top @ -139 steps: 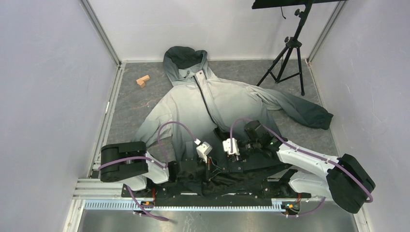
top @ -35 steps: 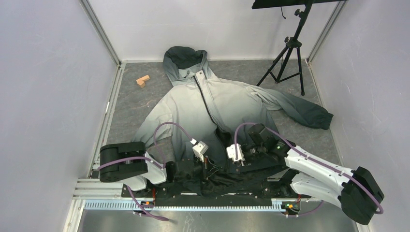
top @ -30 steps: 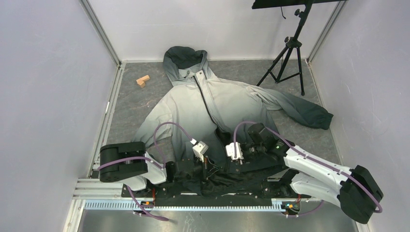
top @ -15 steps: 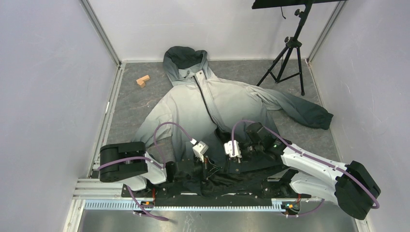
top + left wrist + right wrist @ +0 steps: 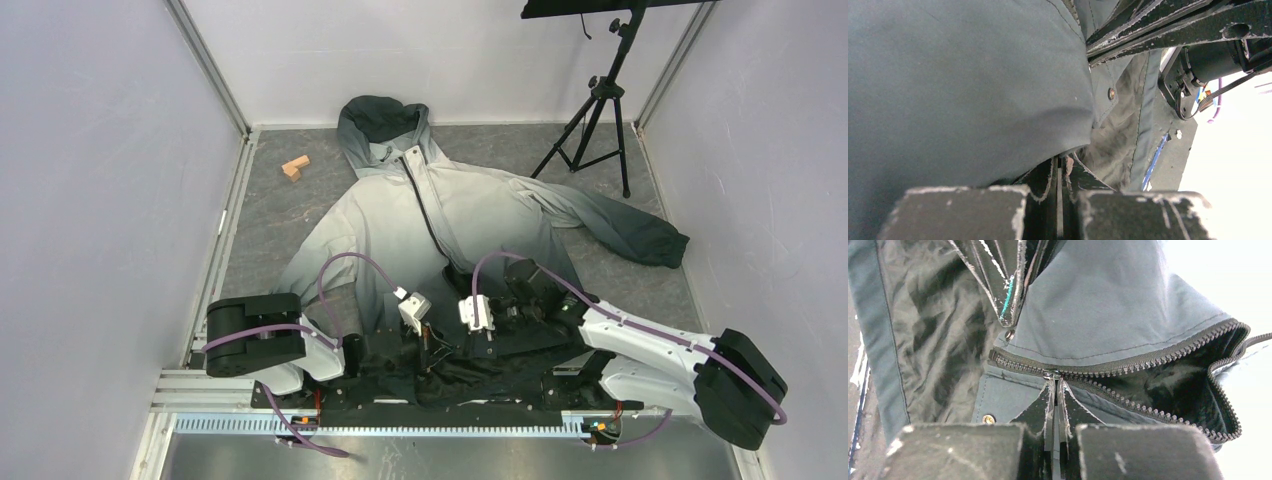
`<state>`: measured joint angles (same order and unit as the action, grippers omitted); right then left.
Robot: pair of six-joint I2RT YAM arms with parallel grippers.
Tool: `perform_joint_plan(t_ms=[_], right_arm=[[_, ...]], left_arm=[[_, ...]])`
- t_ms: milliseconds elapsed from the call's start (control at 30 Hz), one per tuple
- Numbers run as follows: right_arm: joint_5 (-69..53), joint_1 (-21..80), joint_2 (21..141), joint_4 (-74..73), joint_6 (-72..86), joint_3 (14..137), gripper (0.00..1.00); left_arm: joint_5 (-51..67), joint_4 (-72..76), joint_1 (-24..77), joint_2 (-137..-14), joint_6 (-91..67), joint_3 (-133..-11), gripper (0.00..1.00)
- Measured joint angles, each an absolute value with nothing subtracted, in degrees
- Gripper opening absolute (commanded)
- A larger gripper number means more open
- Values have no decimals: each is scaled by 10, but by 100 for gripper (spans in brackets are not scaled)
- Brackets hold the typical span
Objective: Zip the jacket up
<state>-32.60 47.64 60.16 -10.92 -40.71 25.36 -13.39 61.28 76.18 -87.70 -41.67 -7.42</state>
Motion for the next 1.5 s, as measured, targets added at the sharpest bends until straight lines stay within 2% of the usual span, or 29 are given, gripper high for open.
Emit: perform_joint_plan(t_ms=[167,400,633,1033,1233,1500], right_arm=[[-251,505,599,-103,-389,254,0],[-61,566,631,-149,-345,329,0],[89,586,684,-191,-222,416,0],[146,571,694,-207,-236,440,0],[91,485,793,-178,-265,538,0],[76,445,976,-146,-310,692,0]], left_arm=[[-133,567,761,-856,-417,-85,2],[-125,298,753,-738,-425,-199,2],[-102,167,738,-699,-494,-225,2],[-53,100,739,-684,-566,-229,2],[-38,93,740,-636,-589,-202,2],[-29,21,744,-573,-597,-187,2]])
